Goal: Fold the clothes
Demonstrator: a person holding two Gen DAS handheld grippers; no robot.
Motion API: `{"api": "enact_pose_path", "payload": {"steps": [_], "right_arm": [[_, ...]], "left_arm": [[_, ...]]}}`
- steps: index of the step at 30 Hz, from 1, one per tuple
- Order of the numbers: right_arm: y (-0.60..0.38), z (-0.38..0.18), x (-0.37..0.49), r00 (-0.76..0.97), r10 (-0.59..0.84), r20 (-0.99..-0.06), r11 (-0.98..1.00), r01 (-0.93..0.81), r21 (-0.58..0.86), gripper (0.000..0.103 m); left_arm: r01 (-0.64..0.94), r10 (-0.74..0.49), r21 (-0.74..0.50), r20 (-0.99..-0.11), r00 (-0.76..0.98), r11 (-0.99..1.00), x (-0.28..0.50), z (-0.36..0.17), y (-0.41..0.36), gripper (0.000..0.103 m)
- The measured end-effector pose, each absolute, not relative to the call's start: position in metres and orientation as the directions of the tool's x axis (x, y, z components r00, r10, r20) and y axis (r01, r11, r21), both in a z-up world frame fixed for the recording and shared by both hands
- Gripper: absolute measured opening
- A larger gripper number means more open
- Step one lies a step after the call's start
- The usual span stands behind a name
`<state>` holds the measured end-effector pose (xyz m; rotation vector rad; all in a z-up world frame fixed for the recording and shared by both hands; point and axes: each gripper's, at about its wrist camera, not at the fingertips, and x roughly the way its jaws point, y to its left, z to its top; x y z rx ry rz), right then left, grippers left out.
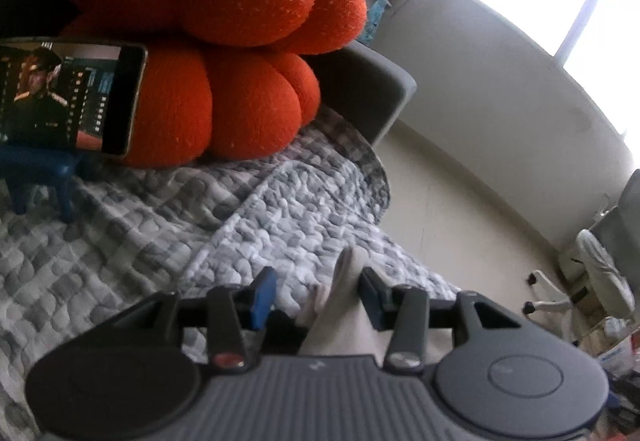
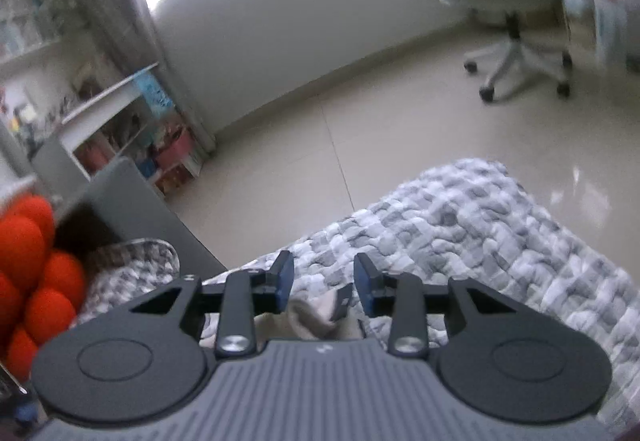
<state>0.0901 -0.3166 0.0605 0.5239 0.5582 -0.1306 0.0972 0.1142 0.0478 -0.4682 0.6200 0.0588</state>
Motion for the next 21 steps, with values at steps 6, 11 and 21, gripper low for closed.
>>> {"api": "enact_pose_path", "payload": {"steps": [6,11,21], "right_arm": [[-0.291,0.059,0.102,0.831,0.073,-0.551,0.941,0.126,0.315,0.035],[-0.279,0.045,0.110,0.810,0.007,-0.586,0.969,0.139,0.205,0.010],[-0.285,0.034,0.112,0.805,-0.060,-0.590,0.969,0.188,0.158,0.010]], "left_arm": [[-0.157,-0.154,-0.463,-0.563,0.812,0.872,0.104,0.037,0.113,0.042],[-0.189,-0.123,-0.433,-0.596,0.794,0.881,0.109,0.026,0.110,0.019],[-0.181,-0.104,-0.412,-0.580,0.808,0.893,0.108,0.023,0.106,0.021]]}}
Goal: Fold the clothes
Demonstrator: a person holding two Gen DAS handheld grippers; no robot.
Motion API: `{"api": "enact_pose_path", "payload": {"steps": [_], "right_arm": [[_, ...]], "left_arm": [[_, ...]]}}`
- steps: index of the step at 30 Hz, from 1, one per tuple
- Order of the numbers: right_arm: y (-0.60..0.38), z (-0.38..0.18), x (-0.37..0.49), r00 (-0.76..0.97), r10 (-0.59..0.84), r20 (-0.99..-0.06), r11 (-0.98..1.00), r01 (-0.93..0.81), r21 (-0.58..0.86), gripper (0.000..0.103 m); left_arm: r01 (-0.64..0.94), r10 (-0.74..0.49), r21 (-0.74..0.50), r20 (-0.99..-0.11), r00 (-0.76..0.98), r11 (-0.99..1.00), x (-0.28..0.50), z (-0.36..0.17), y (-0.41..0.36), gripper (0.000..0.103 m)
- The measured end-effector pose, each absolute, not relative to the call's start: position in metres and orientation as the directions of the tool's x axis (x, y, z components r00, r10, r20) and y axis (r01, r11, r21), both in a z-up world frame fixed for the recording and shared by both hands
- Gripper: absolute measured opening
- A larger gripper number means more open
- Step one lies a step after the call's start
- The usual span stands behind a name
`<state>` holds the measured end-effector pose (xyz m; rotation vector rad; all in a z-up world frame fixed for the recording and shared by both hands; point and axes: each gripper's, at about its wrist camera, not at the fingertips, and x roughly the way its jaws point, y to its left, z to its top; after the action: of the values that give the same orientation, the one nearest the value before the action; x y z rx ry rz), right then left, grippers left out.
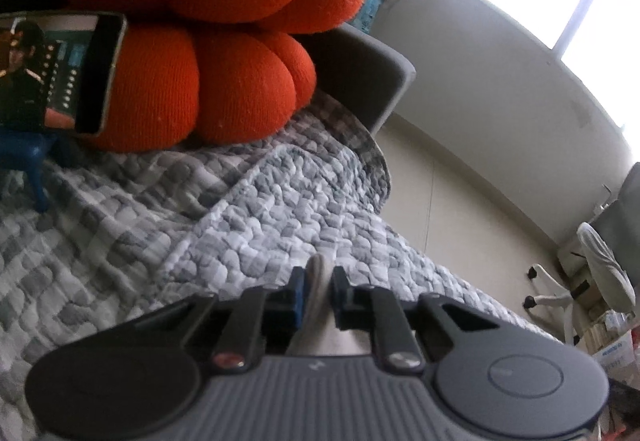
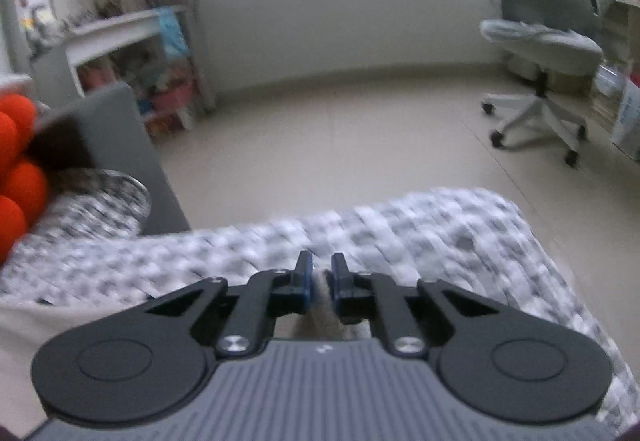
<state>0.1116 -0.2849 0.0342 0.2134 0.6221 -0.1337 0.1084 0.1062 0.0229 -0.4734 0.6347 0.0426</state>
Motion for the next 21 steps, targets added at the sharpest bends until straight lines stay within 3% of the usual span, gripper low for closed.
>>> {"api": "enact_pose_path", "payload": {"steps": [2,4,8,15,18,21], "right_arm": [[-0.286,0.030,0.113,0.797,-0.063,-0.600,0.966,0.199,0.163,0.011],[-0.285,0.033,0.112,0.801,-0.053,-0.596,0.965,0.194,0.174,0.016],[-0.288,0.047,0.105,0.817,-0.099,-0.568,0.954,0.240,0.179,0.048],[-0.311,0.094,0.077,0.840,-0.180,-0.511,0.912,0.338,0.234,0.048],[-0.303,0.110,0.064,0.875,-0.124,-0.468,0.946,0.247,0.212,0.048],[-0.274,0.107,0.059,0.885,0.058,-0.462,0.980,0.038,0.196,0.044]], "left_arm": [[-0.197,-0.087,-0.401,-0.588,0.804,0.895,0.109,0.022,0.106,0.047],[-0.211,-0.070,-0.397,-0.586,0.807,0.893,0.107,0.024,0.108,0.050],[-0.222,-0.044,-0.409,-0.549,0.835,0.885,0.096,0.040,0.113,0.052],[-0.360,0.193,-0.279,-0.485,0.853,0.890,0.060,0.081,0.108,0.054],[-0.226,0.104,-0.231,-0.445,0.889,0.946,0.050,0.088,0.077,0.054],[-0.069,-0.023,-0.186,-0.451,0.892,0.980,0.051,0.083,0.040,0.053]]}}
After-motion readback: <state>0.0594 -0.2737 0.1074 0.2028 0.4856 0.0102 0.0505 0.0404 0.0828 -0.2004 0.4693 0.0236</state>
